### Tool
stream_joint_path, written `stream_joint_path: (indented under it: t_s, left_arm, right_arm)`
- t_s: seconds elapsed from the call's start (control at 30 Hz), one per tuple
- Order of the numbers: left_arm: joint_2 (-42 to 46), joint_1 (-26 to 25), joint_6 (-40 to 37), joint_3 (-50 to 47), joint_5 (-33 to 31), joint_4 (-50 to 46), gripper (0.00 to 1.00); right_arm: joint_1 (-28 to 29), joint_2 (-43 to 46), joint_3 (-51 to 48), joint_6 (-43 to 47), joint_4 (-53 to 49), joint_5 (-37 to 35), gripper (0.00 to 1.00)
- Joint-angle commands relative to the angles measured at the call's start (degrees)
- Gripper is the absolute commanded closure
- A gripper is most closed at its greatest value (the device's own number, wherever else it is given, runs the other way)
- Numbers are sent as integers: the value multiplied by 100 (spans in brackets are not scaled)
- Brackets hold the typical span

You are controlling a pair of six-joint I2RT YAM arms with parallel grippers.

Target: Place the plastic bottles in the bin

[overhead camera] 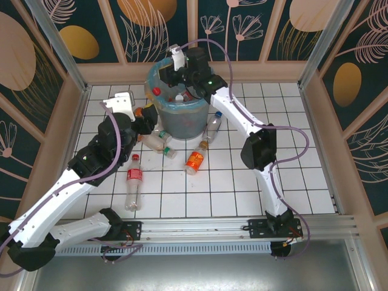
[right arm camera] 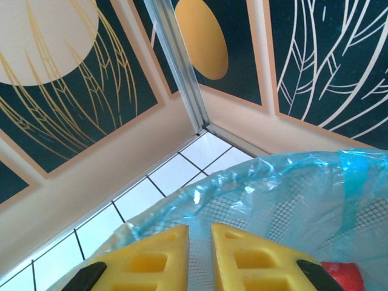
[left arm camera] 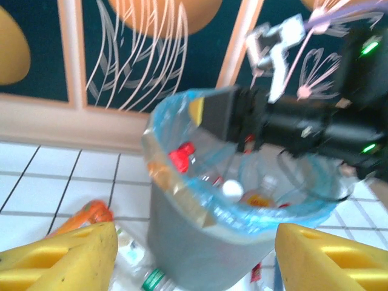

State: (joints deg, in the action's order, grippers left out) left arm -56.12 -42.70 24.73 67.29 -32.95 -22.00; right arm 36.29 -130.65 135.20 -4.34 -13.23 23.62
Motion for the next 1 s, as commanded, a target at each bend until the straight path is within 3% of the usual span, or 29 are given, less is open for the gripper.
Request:
stream_joint_path:
  t_s: [0.0, 0.17, 0.33, 0.7, 0.97]
  left_arm:
    - [25, 360, 508, -330, 413, -542, 30]
    - [-370, 1244, 737, -876, 1772, -862, 30]
    - [-771, 2102, 874, -1724, 2952, -550, 29]
    - [-2038, 2544, 1049, -2286, 3311, 117, 31]
    - [-2487, 2578, 967, -2428, 3247, 147, 34]
  right_arm:
    - [92, 786, 68, -252, 9, -137, 81]
    - [194, 1399, -10, -306, -138, -606, 77]
    - [479, 2324, -721, 236, -301, -1344, 73]
    - [732, 4574, -3689, 440, 836, -2054, 68]
    - [633, 4962, -4351, 324, 1051, -2039, 67]
